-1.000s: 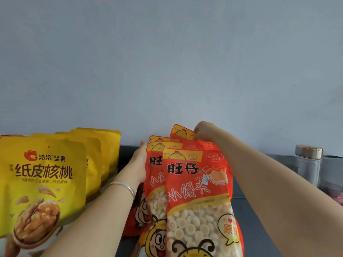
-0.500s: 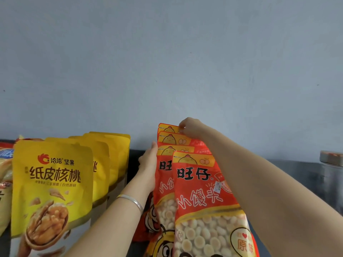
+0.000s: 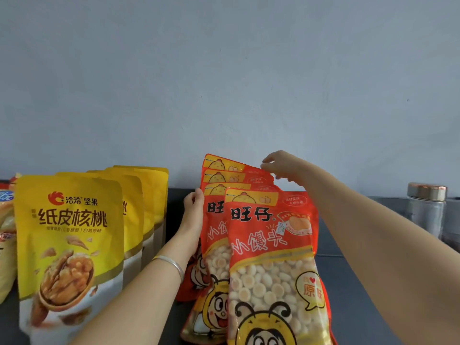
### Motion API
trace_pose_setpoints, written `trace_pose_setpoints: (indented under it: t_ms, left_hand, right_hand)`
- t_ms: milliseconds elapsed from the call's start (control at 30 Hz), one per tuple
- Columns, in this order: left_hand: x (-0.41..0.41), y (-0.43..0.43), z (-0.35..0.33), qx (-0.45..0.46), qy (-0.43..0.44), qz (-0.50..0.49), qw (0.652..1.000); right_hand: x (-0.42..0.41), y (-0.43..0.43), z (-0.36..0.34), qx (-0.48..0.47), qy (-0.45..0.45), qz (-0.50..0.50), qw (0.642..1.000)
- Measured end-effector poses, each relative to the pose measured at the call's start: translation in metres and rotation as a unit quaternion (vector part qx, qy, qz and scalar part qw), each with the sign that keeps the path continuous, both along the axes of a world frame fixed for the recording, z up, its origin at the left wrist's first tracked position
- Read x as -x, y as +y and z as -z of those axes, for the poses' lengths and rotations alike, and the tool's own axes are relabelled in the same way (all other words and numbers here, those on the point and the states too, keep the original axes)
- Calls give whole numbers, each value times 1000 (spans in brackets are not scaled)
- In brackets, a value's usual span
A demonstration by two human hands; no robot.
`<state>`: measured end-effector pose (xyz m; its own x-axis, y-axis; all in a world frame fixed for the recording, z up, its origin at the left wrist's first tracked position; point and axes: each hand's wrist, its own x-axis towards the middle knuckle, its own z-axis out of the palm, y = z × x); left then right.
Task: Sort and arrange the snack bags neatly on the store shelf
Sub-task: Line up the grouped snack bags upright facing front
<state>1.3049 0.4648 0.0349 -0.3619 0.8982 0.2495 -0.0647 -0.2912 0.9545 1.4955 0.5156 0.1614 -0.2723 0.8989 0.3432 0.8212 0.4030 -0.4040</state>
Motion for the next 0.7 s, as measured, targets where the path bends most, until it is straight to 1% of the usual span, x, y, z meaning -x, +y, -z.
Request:
trace_pose_setpoints:
  t_ms: [100,200,300,400,467,567,633,700]
  left_hand:
    - [0,-6,7,15,12,42,999]
    - [2,-12,9,56,30,95,993]
    - [1,-18,4,73,32,112,990]
    - [-3,-19,3,80,38,125,988]
    - [-2,-18,6,87,29,125,988]
    - [3,-12,15,100,-30,81,991]
    - [7,-7,23,125,-53,53,989]
    - [6,-5,24,136,-64,88,985]
  right_hand:
    - [-20,-3,20,101,67,19,992]
    - [-24,-8,34,163,70,13,984]
    - [-21,-10,37,160,93,4,983]
    - [-19,-12,30,150,100,13,984]
    - [-18,-12,26,142,121,24,982]
    - [-16,-6,27,115,200,39,972]
    - [-15,4,28,92,211,53,972]
    - [-12,9,28,89,208,60,972]
